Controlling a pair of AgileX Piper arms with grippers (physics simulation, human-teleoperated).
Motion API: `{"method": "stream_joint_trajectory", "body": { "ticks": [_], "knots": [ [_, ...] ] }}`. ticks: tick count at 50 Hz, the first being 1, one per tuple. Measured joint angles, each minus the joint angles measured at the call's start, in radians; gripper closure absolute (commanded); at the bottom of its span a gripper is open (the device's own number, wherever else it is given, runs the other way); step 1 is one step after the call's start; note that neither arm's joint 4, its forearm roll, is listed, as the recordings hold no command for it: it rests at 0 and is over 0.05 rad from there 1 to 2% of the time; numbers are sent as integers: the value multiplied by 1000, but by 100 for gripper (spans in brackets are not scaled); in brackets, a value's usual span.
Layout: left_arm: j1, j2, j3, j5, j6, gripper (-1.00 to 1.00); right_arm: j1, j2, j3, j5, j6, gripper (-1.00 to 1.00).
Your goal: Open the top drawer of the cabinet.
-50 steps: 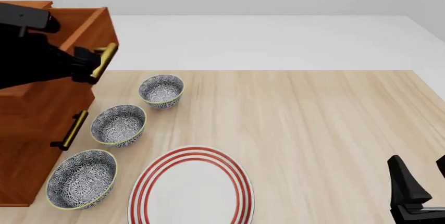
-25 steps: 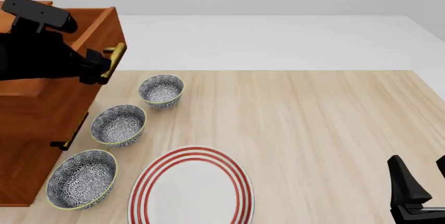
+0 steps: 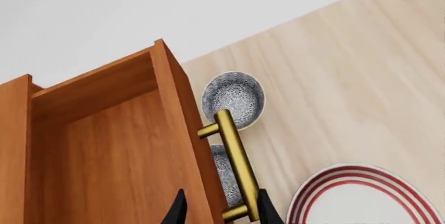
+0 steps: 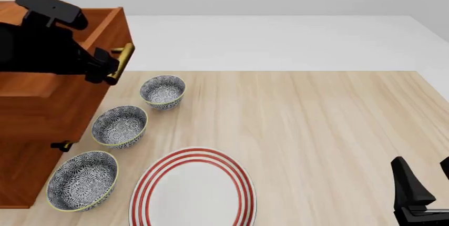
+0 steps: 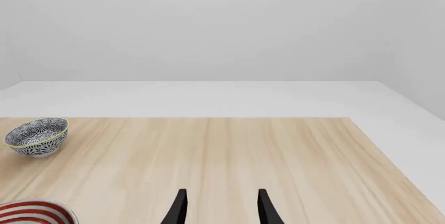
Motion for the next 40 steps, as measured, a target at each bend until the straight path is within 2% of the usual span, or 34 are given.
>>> {"method": "stream_joint_trajectory", "body": {
  "ticks": [14, 40],
  "knots": [
    [-17, 7, -17, 24, 1, -100, 0, 0, 0, 0, 0, -100],
    [-105, 17, -38, 55, -12, -100, 0, 0, 0, 0, 0, -100]
  ]
}}
